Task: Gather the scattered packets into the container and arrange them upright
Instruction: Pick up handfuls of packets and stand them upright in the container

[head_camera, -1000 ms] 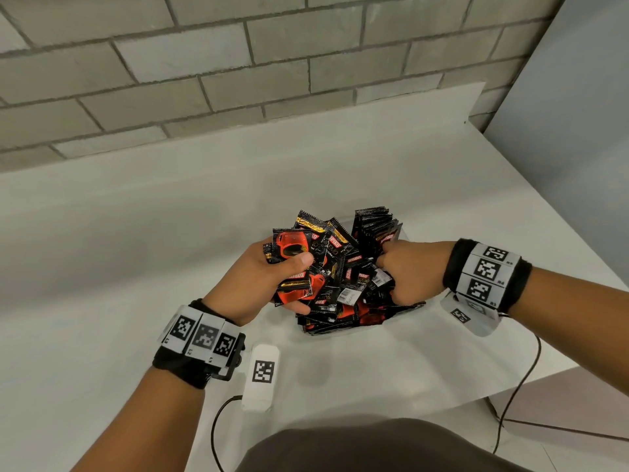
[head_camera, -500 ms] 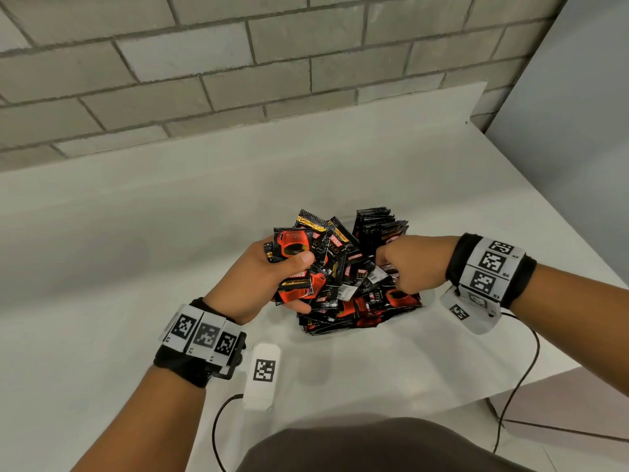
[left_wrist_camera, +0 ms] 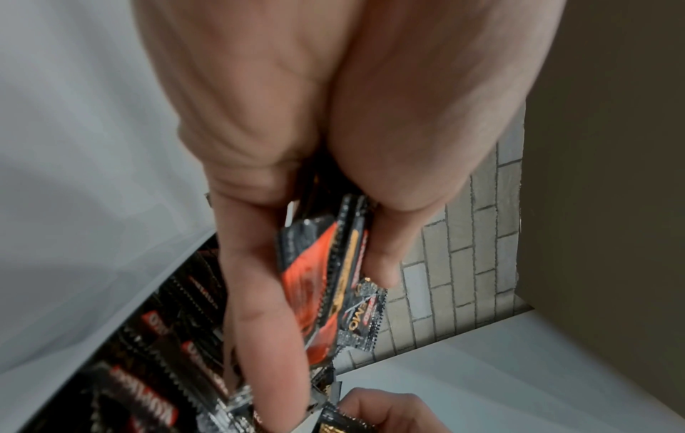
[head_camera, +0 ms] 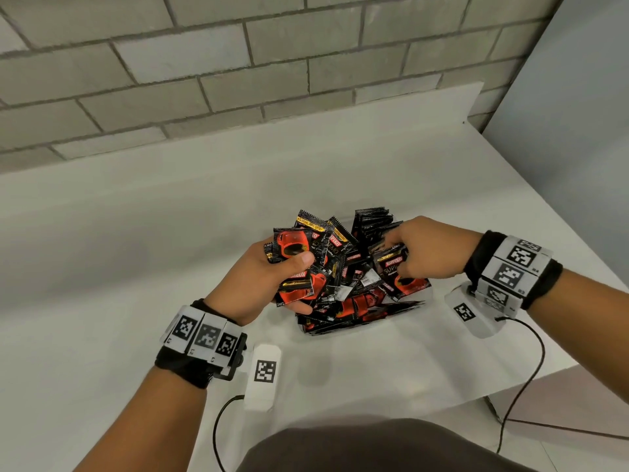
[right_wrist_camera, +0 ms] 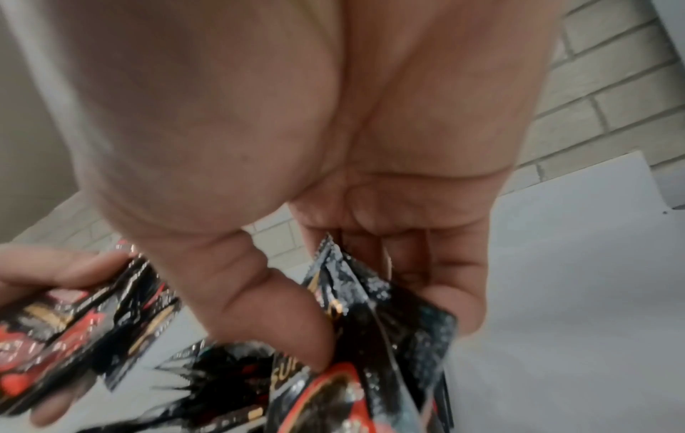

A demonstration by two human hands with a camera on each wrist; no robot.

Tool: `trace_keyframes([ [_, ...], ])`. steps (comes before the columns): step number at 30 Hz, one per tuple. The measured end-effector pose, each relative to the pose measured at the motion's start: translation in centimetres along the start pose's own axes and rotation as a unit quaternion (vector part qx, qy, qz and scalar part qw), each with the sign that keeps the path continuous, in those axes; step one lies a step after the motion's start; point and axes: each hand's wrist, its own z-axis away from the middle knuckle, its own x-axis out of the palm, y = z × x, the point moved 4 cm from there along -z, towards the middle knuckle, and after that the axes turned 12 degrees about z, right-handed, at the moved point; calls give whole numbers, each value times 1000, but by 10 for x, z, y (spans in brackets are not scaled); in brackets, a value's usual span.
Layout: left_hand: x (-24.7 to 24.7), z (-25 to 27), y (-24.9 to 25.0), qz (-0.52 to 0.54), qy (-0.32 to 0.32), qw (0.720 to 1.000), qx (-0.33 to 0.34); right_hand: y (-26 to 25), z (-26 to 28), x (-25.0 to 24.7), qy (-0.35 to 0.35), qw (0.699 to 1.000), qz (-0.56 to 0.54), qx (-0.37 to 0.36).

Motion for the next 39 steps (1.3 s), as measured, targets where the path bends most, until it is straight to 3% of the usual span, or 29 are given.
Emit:
trace_keyframes([
  [11, 3, -2, -5, 45, 28, 999, 12, 29, 19, -33, 68, 993, -81, 45],
  [18, 25, 2, -1, 31, -30, 999, 0, -11, 26, -50, 124, 945, -297, -51],
  [23, 45, 7, 3, 40, -82, 996, 3, -40, 19, -42, 122, 924, -354, -78],
  [26, 44, 6, 4, 61, -50, 997, -1, -50, 19, -40, 147, 930, -327, -78],
  [30, 34, 3, 3, 76, -4, 997, 3, -38, 20, -45, 151, 917, -360, -87],
  [32, 25, 3, 4, 86, 20, 996, 13, -17, 17, -51, 213, 920, -321, -68],
  [34, 15, 2, 6, 102, 44, 994, 24, 0, 11, -51, 263, 950, -164, -47],
  [36, 6, 2, 9, 104, 66, 992, 29, 3, 2, -37, 217, 975, -13, -48],
  [39, 0, 2, 11, 96, 71, 993, 24, -3, -8, -10, 115, 989, 66, -59],
])
